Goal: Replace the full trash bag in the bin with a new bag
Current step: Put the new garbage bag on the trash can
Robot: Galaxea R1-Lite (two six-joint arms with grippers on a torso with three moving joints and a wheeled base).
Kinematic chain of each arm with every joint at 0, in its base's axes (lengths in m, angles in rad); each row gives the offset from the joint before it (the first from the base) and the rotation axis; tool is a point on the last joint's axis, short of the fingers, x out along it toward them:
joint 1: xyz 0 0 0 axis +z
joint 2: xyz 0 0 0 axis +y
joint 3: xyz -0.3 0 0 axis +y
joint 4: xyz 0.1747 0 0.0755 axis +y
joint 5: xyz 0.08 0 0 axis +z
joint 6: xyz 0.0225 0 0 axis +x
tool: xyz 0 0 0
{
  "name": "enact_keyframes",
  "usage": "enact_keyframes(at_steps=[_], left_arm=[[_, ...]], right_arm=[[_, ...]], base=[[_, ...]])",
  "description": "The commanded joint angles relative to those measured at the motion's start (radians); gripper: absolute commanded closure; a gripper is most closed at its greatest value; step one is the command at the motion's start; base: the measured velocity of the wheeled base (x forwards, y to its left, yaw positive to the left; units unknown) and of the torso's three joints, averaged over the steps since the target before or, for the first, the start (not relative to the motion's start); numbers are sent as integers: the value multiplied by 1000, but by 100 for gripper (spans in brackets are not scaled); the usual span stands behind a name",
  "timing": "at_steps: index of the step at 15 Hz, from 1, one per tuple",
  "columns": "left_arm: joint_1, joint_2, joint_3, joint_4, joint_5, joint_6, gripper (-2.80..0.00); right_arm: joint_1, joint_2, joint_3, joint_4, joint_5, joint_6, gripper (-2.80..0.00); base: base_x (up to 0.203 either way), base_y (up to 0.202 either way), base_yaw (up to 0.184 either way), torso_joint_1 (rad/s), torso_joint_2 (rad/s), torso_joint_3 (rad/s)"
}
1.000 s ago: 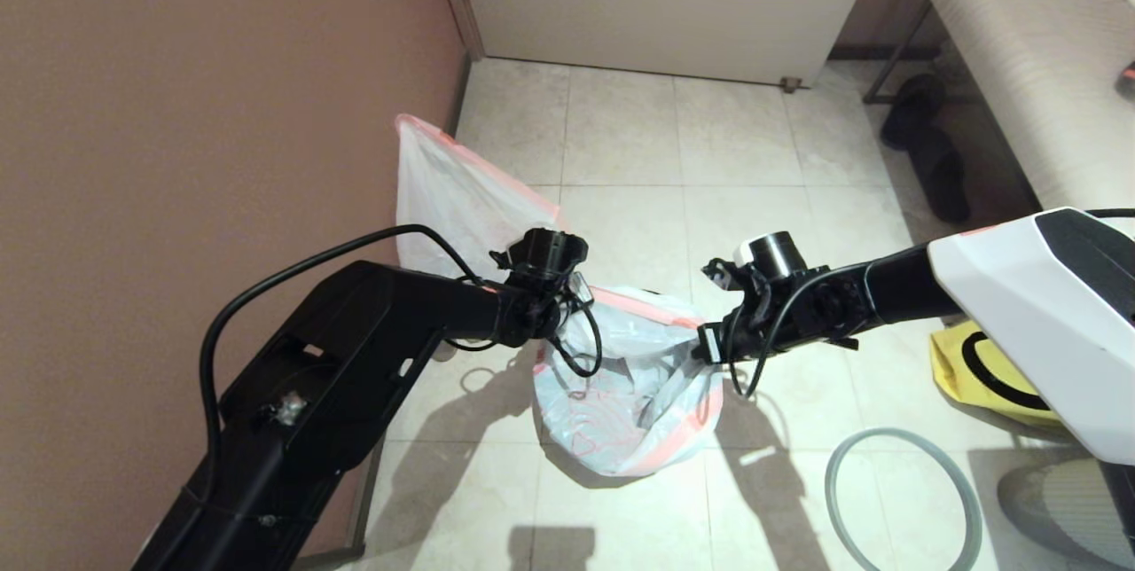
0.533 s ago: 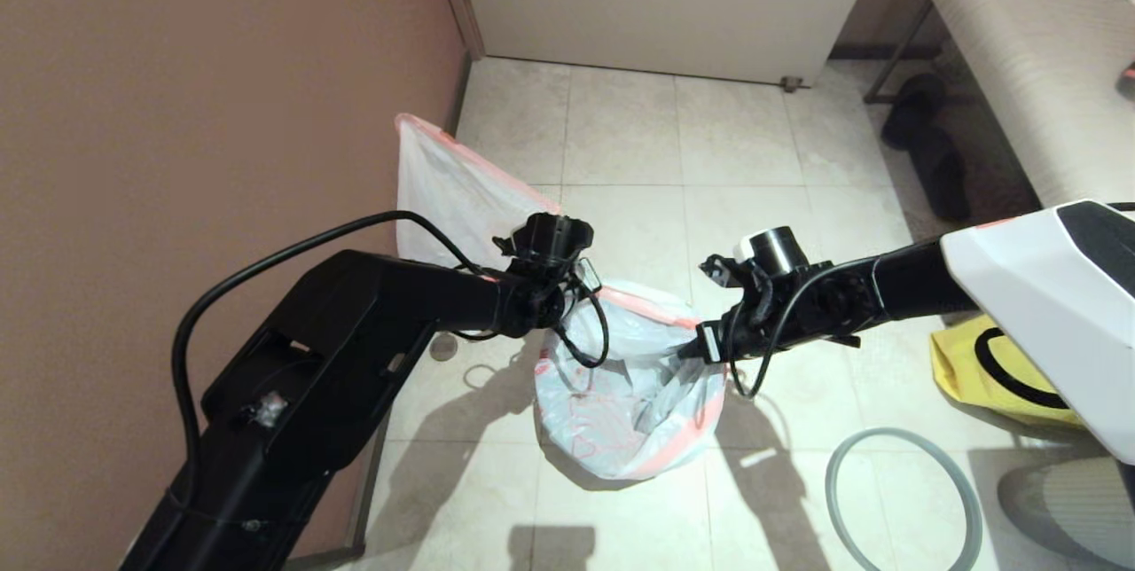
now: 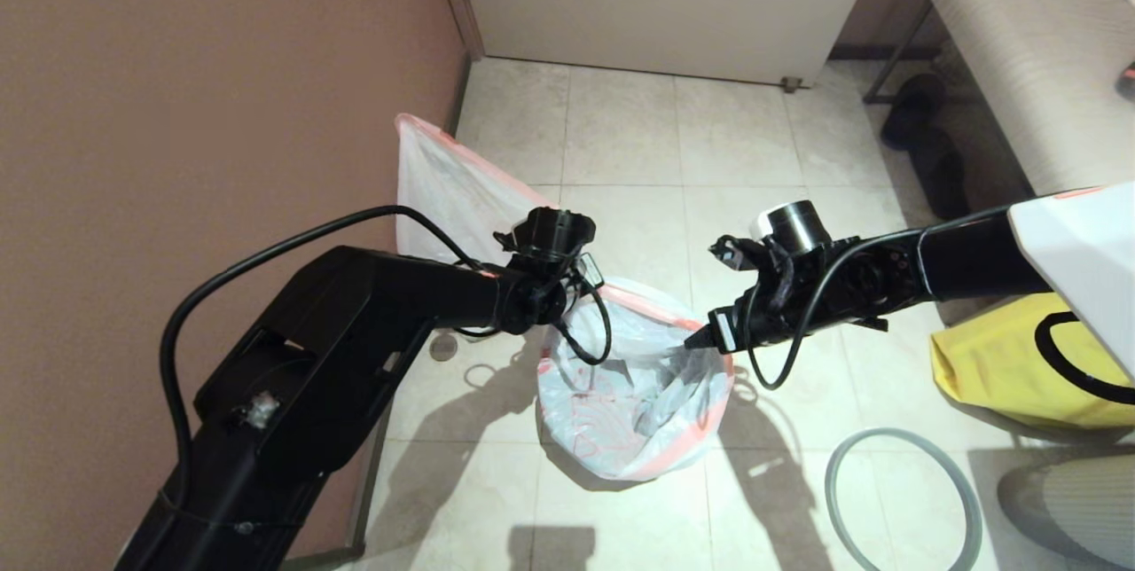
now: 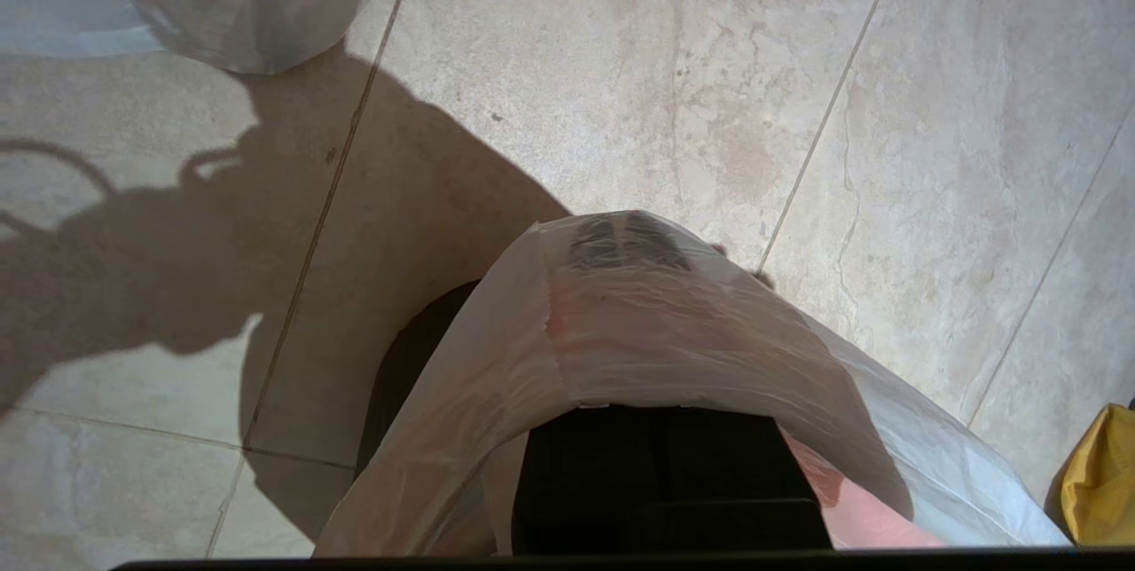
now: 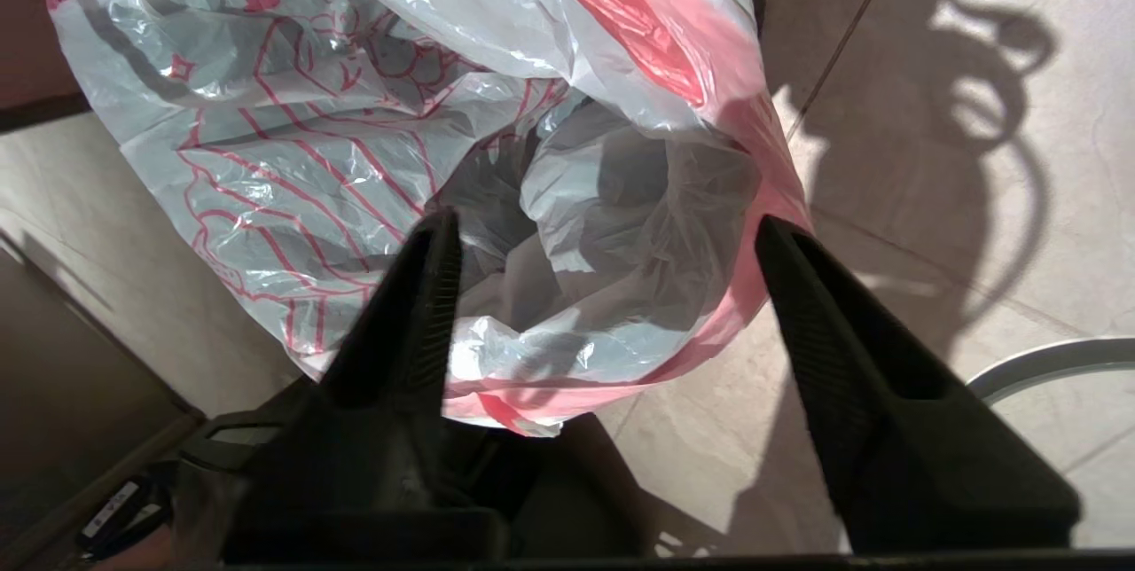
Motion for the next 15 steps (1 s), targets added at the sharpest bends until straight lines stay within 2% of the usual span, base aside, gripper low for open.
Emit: enact_keyframes(at_steps=[1, 3, 6, 8, 15], left_arm=[[-2, -5, 0, 1, 2, -4, 0], [-5, -8, 0, 5, 2, -4, 0], [-10, -8, 0, 6, 1, -5, 0], [-8, -9, 0, 7, 1, -7, 0], [-8, -8, 0, 6, 1, -10, 0]], right_arm=[[6, 3, 2, -12, 3, 8, 0], [22, 5, 19, -100, 5, 51, 0], [65, 20, 94, -317, 3, 122, 0], [84, 56, 117, -409, -2, 140, 0], [98, 90, 122, -416, -27, 137, 0]], base=[[0, 0, 0, 0, 0, 0], [0, 0, 0, 0, 0, 0], [0, 0, 0, 0, 0, 0], [0, 0, 0, 0, 0, 0], [0, 0, 0, 0, 0, 0]])
